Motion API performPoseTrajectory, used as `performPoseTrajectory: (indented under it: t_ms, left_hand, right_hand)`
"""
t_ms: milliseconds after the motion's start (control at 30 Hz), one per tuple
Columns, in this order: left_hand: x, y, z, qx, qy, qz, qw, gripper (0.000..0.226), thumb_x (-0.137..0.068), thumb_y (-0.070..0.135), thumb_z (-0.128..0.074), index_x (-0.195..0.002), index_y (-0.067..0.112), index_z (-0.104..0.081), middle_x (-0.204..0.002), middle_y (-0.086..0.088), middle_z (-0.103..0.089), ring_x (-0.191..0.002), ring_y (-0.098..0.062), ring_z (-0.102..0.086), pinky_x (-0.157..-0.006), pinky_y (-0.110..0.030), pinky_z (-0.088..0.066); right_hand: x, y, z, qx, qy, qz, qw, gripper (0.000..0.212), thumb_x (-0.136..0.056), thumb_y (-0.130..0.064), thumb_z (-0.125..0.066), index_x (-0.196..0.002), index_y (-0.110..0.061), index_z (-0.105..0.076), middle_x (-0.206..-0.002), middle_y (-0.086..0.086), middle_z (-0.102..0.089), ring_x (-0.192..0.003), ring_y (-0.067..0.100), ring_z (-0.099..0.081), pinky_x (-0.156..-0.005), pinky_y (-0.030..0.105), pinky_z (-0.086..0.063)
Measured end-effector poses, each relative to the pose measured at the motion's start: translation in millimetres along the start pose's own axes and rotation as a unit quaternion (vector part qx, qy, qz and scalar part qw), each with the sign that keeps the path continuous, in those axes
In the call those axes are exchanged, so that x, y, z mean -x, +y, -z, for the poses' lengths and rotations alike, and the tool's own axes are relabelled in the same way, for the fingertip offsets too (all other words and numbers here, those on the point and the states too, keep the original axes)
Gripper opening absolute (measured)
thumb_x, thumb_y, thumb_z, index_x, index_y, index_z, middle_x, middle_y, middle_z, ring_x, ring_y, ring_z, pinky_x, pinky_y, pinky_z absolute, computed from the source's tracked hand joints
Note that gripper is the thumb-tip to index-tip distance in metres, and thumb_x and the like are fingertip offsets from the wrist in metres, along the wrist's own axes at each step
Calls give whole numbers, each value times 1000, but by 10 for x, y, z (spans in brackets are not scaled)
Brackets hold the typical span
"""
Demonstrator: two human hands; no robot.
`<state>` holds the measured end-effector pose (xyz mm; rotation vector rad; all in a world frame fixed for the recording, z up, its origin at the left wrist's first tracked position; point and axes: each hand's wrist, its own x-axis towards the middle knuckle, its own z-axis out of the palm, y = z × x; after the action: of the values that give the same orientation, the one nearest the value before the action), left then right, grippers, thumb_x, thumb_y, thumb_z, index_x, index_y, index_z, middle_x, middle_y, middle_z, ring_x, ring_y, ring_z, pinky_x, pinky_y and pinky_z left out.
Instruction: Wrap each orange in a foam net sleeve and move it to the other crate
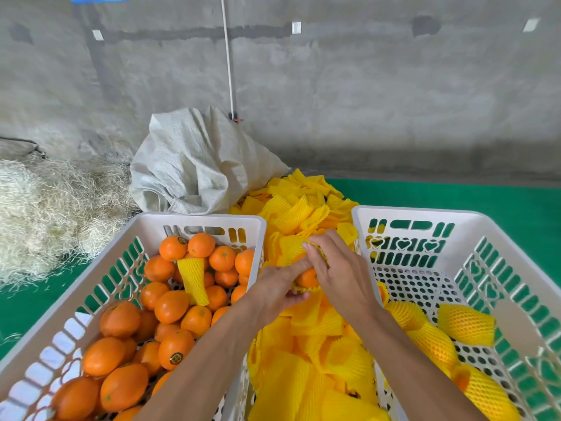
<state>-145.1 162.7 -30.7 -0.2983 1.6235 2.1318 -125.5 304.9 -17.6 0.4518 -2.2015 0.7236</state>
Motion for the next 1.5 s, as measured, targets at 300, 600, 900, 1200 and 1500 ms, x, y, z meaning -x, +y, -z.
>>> performPoseTrajectory:
  t_ms: [300, 600, 900, 1200, 1500]
  left_hand:
    - [-30, -18, -38, 55, 28, -83, 995, 98, -59, 48, -95, -123, -18, -59, -89, -19, -54, -71, -28, -61, -75, -48, -64]
    - [-18, 26, -58, 105, -66, -139, 982, 36, -105, 27, -61, -134, 6, -65, -133, -20, -65, -121, -27, -68, -96, -52, -59]
    - [51, 3, -55, -1, 14, -112, 994, 44, -90, 37, -80, -126, 13, -70, -119, -8, -77, -108, -30, -75, -96, -51, -61]
    - [-28, -91, -86, -142, 157, -271, 939, 36, -103, 30, -64, -111, -6, -61, -88, -8, -67, -77, -21, -64, -74, -64, -58]
    - [21, -131, -101, -265, 115, -385, 877, 77, -93, 3, -74, -158, 19, -35, -149, 4, -50, -132, -9, -56, -102, -26, -54]
  right_hand:
    - [-88, -31, 66, -76, 38, -13, 996, 18, -93, -20, -74, -98, -3, -74, -88, -1, -57, -72, 12, -55, -61, 29, -51]
    - [-55, 44, 44, -30, -34, -99, 994, 31, -100, -34, -65, -124, -14, -64, -108, -6, -56, -85, 5, -55, -69, 29, -53]
    - [-71, 99, 70, 22, -62, -27, 997, 25, -104, -18, -57, -123, -6, -69, -109, 6, -63, -83, 22, -66, -64, 33, -52]
    - [-67, -39, 19, -58, -22, -87, 994, 44, -96, -59, -58, -111, -20, -69, -95, -9, -58, -69, 9, -60, -59, 34, -55]
    - [-3, 66, -132, -109, -110, -274, 949, 91, -77, -86, -58, -150, -42, -24, -147, -9, -46, -127, 11, -48, -88, 26, -42]
